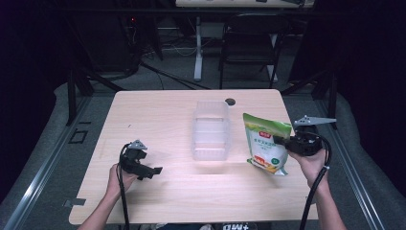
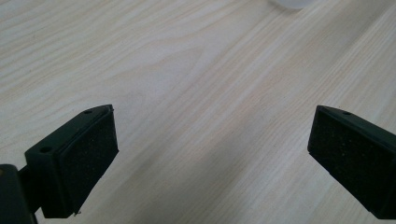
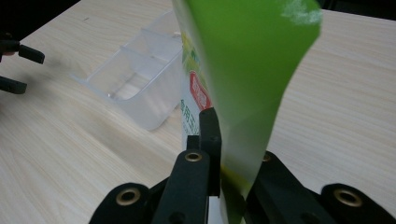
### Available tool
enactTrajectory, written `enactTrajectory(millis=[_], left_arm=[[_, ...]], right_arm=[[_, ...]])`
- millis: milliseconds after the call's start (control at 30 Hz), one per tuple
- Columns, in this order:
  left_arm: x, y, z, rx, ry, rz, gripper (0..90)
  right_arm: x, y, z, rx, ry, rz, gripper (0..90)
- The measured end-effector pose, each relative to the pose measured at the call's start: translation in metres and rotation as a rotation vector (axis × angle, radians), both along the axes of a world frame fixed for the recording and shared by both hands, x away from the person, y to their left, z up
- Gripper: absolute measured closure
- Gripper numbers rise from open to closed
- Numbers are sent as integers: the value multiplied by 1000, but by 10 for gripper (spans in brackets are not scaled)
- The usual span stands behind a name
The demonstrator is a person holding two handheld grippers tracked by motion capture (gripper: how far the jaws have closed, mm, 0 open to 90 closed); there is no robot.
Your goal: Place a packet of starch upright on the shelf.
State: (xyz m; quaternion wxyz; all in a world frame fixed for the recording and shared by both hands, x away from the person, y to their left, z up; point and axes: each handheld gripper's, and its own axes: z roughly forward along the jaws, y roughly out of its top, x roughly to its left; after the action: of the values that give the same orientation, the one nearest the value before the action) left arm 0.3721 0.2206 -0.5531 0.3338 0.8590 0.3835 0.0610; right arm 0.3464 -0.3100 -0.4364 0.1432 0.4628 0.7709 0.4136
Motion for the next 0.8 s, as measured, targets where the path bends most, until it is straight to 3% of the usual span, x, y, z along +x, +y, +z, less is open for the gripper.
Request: enactTrajectory(millis=[800], left_arm=[[-1,2,1,-5,-7,21,19]], right_arm=[[2,2,15,-6,-34,-1,900]])
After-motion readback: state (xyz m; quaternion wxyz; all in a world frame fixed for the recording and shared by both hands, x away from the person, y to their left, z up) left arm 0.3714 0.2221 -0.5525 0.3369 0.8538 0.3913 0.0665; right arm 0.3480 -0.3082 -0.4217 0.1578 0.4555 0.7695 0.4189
